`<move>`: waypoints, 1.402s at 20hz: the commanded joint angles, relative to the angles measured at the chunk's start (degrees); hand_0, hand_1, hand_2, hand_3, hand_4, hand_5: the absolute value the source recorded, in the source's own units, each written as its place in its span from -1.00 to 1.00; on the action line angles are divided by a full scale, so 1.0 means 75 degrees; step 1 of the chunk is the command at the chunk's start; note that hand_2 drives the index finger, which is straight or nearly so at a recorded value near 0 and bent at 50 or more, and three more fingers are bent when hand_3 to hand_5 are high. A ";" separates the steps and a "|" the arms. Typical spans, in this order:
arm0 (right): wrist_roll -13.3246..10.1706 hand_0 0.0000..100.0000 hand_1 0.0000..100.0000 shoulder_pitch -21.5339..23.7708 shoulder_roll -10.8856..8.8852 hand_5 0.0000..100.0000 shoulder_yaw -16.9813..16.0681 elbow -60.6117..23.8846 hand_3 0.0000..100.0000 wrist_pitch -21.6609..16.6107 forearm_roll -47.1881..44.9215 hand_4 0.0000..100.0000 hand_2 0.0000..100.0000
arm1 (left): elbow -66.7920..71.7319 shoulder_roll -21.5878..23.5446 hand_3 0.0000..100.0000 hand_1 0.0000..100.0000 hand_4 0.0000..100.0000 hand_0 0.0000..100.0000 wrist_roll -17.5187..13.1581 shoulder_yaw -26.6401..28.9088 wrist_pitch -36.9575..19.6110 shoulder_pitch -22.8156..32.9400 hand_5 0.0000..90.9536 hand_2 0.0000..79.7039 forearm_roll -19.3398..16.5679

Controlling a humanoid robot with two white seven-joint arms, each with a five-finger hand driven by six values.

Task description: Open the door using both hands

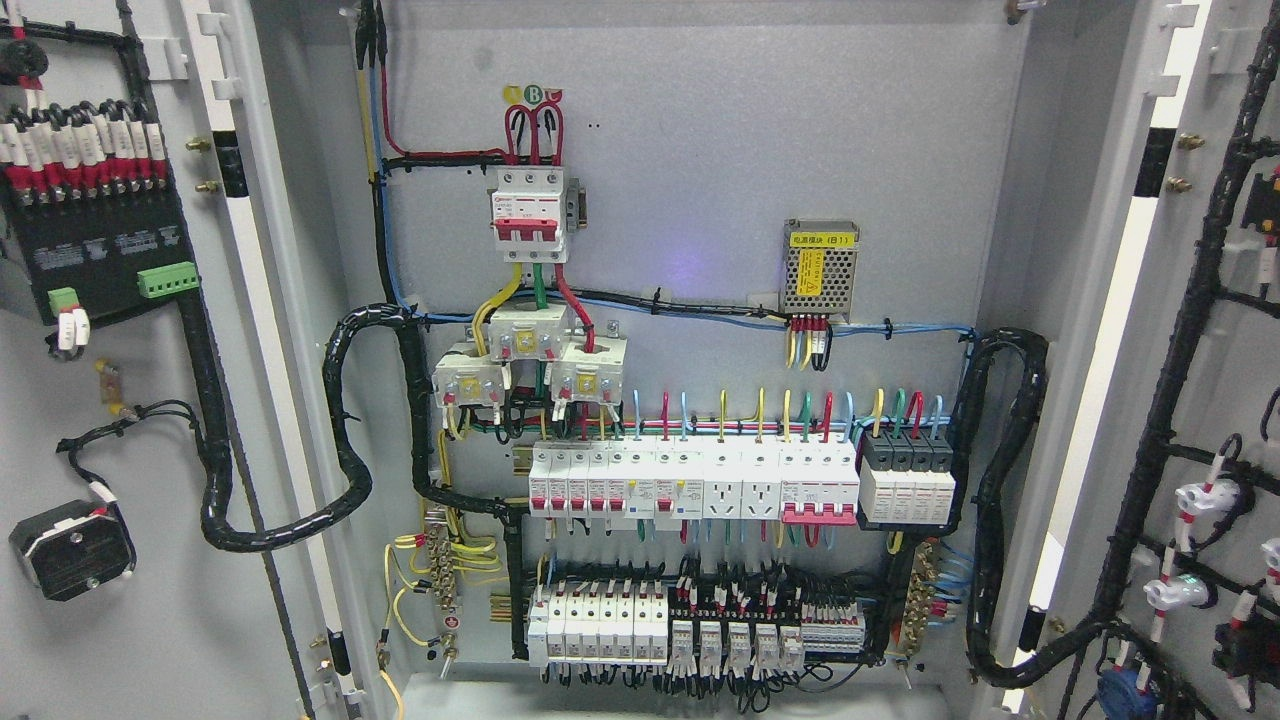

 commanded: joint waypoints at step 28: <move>0.1189 -0.04 -1.00 0.0086 -0.0462 -0.35 -0.0641 0.0978 -0.46 -0.0013 -0.1405 -0.42 -0.92 | 0.0908 0.0415 -1.00 -0.22 -1.00 -0.76 -0.0045 -0.0216 -0.0015 -0.0463 -1.00 -1.00 0.0105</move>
